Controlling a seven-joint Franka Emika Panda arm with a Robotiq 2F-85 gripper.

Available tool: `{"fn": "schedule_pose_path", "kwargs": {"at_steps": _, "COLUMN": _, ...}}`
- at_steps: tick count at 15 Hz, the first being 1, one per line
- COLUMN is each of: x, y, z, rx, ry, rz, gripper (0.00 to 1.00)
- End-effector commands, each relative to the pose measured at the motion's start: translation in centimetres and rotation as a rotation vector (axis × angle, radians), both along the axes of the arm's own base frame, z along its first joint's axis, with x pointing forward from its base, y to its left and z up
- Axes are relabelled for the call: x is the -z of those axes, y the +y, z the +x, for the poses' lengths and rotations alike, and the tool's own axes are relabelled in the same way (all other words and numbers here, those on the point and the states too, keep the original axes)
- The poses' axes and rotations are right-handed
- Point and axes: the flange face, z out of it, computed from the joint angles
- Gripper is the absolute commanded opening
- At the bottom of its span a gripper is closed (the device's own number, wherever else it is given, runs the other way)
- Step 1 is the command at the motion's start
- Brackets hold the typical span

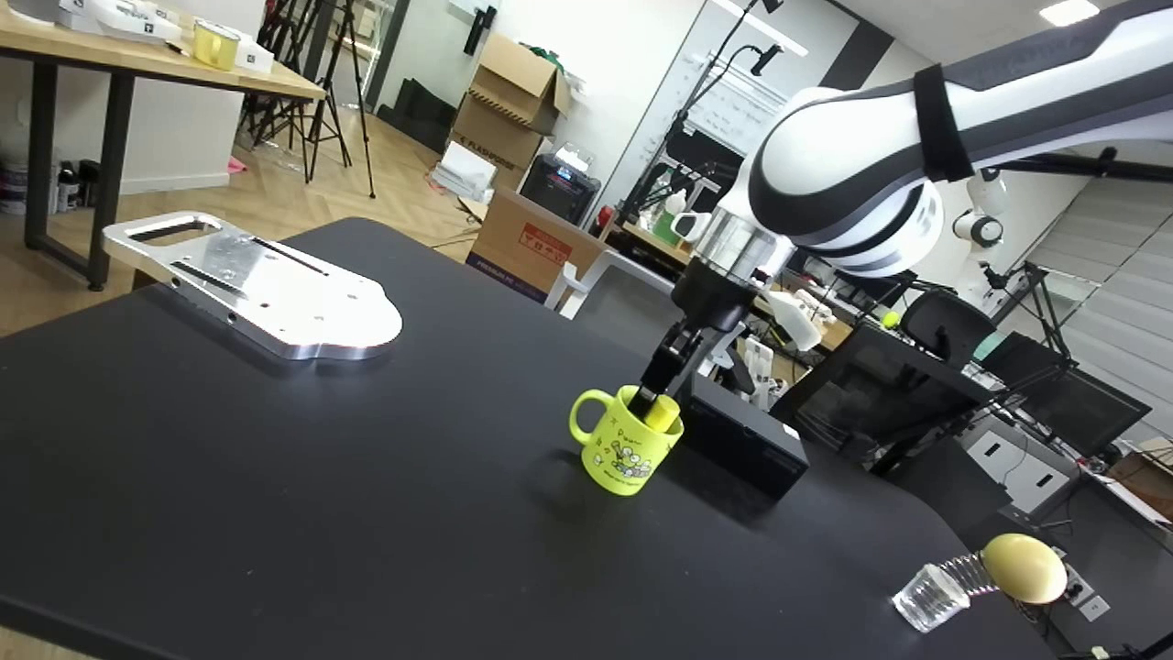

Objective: Remove the glue stick from the cup and put it on the table

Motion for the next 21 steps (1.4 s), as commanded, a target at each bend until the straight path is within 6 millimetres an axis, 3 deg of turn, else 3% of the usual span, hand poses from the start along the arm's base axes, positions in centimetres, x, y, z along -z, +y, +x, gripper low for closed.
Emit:
{"fn": "schedule_pose_path", "kwargs": {"at_steps": 1, "x": -1.0, "y": 0.0, "z": -0.7, "rx": -0.007, "ry": 0.054, "rz": -0.058, "gripper": 0.64}}
{"fn": "schedule_pose_path", "kwargs": {"at_steps": 6, "x": -1.5, "y": -0.5, "z": -1.3, "rx": -0.005, "ry": 0.073, "rz": -0.109, "gripper": 0.98}}
{"fn": "schedule_pose_path", "kwargs": {"at_steps": 8, "x": -1.7, "y": -0.7, "z": -1.3, "rx": -0.009, "ry": 0.073, "rz": -0.118, "gripper": 0.97}}
{"fn": "schedule_pose_path", "kwargs": {"at_steps": 9, "x": -1.8, "y": -0.7, "z": -1.3, "rx": -0.006, "ry": 0.067, "rz": -0.121, "gripper": 0.68}}
{"fn": "schedule_pose_path", "kwargs": {"at_steps": 11, "x": -1.9, "y": -0.8, "z": -1.3, "rx": -0.009, "ry": 0.067, "rz": -0.130, "gripper": 0.70}}
{"fn": "schedule_pose_path", "kwargs": {"at_steps": 19, "x": -2.8, "y": -2.3, "z": -1.0, "rx": -0.003, "ry": 0.038, "rz": -0.158, "gripper": 0.14}}
{"fn": "schedule_pose_path", "kwargs": {"at_steps": 21, "x": -3.7, "y": -2.7, "z": -1.0, "rx": -0.011, "ry": 0.031, "rz": -0.144, "gripper": 0.10}}
